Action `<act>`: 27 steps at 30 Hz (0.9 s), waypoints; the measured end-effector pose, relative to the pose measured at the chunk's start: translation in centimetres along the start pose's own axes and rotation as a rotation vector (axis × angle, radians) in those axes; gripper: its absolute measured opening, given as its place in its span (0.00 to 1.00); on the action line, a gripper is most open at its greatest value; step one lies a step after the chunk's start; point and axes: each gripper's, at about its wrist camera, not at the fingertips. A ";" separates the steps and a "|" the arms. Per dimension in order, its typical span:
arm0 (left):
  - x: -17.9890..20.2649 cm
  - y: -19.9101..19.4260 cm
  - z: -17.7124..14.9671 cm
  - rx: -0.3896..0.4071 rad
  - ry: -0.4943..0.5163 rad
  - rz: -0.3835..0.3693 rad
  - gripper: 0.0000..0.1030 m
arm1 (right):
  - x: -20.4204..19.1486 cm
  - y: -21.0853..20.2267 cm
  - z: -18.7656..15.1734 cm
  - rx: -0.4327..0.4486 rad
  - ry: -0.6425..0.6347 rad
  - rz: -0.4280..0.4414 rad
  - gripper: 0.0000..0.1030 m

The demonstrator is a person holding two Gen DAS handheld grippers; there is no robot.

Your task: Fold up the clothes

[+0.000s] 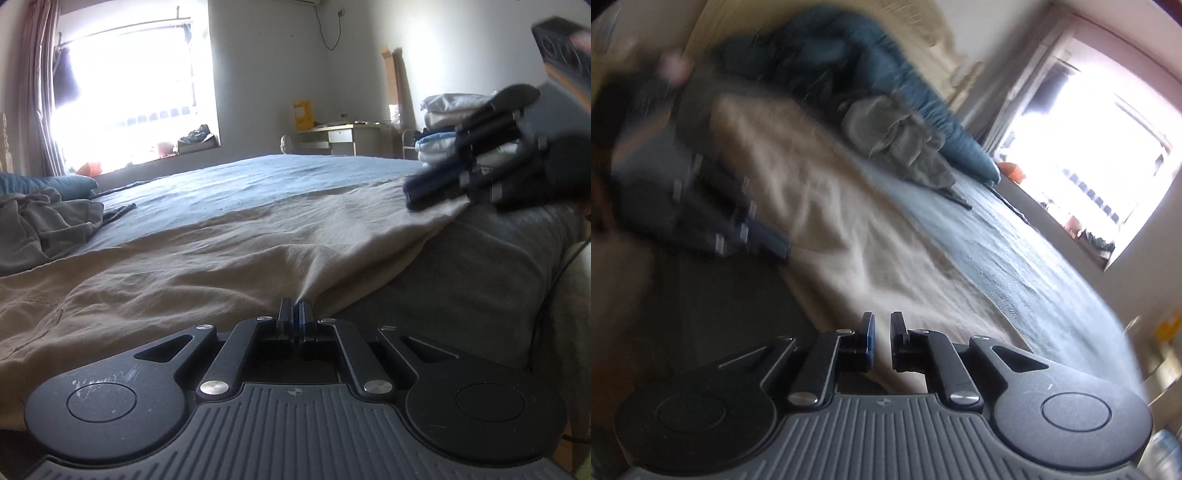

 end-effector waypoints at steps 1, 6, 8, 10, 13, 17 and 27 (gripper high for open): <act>0.0 0.0 0.0 0.000 -0.004 -0.002 0.01 | 0.6 -0.2 0.3 0.025 0.061 0.019 0.07; -0.1 0.0 0.1 -0.007 -0.028 -0.005 0.03 | 1.6 2.6 -0.1 0.050 0.236 0.050 0.07; -0.4 -0.2 0.2 -0.013 -0.055 -0.019 0.08 | 1.6 4.7 -1.8 -0.037 0.251 0.020 0.07; -0.7 -0.8 0.4 -0.025 -0.088 -0.046 0.12 | 2.2 5.0 -3.1 -0.040 0.288 0.000 0.07; -1.7 -2.2 0.8 -0.032 -0.180 -0.115 0.21 | 3.0 4.4 -3.5 -0.033 0.328 -0.055 0.08; -4.7 -4.3 1.4 0.043 -0.417 -0.196 0.24 | 4.1 2.5 -3.0 0.057 0.401 -0.073 0.09; -9.7 -0.7 -0.8 -0.030 -0.672 -0.019 0.25 | 6.5 4.5 -8.0 0.030 0.672 -0.100 0.19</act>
Point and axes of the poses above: each gripper's, at about its wrist camera, not at the fingertips, and y roughly the way its jaws point, x to its right, z to its top, and after that the axes turned 1 degree about -x, right-handed
